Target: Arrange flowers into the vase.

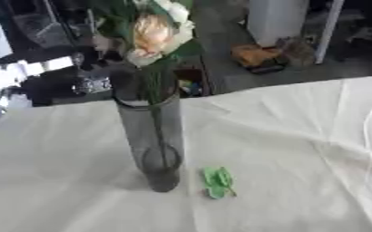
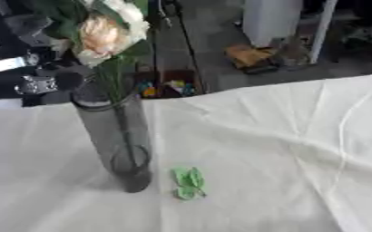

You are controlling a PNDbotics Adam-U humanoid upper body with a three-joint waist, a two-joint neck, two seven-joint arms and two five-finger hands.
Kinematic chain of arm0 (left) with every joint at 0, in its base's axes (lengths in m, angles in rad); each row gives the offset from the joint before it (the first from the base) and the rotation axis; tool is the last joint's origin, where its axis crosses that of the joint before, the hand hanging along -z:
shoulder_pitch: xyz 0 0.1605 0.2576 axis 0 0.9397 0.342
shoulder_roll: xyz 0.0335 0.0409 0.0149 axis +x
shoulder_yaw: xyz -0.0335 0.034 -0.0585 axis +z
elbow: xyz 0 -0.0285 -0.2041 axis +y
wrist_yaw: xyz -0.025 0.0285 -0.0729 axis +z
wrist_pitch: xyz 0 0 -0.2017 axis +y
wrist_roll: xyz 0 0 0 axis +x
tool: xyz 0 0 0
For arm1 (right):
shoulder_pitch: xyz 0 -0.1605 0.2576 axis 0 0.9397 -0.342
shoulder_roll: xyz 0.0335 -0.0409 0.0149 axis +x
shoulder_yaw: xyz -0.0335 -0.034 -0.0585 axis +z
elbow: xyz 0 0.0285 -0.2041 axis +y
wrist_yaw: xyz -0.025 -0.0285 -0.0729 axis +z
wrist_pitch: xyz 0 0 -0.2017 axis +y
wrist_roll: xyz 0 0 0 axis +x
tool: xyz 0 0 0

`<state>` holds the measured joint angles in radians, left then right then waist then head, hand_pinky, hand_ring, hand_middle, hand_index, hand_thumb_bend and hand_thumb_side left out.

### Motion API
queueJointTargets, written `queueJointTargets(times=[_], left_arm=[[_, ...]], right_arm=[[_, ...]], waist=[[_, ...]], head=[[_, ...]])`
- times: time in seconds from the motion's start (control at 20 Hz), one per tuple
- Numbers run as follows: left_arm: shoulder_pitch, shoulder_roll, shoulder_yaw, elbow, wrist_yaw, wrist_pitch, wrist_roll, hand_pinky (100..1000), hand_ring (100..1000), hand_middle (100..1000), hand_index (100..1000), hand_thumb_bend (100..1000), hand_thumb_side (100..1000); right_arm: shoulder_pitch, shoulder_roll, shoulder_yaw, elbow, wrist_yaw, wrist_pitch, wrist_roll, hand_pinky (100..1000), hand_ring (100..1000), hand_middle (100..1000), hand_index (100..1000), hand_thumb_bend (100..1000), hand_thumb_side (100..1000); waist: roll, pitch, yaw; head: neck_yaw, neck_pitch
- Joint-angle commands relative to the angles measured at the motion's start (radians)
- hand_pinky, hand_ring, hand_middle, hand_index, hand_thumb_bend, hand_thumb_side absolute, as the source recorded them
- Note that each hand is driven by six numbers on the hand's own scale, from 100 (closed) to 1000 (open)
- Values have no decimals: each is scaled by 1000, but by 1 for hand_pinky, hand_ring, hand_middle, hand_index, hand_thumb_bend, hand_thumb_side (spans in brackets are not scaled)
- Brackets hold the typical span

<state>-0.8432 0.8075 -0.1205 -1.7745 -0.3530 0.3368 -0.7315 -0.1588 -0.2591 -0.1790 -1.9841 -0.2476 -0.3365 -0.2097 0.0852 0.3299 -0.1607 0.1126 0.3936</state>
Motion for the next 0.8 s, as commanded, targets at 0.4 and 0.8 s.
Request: queueJointTargets(times=[0.4,0.8], left_arm=[[4,42,34,-1,29,-9,10,1000,1000,1000,1000,614,1000],[15,54,50,-8,41,-19,14,1000,1000,1000,1000,602,1000]], right_arm=[[-6,-10,-6,-16,-2,0,1,237,353,233,556,100,960],[-5,-12,-7,-16,-4,-3,-1,237,354,234,556,100,958]], waist=[[-6,-12,3],[-10,-17,5]], head=[[-4,-12],[-6,-12]])
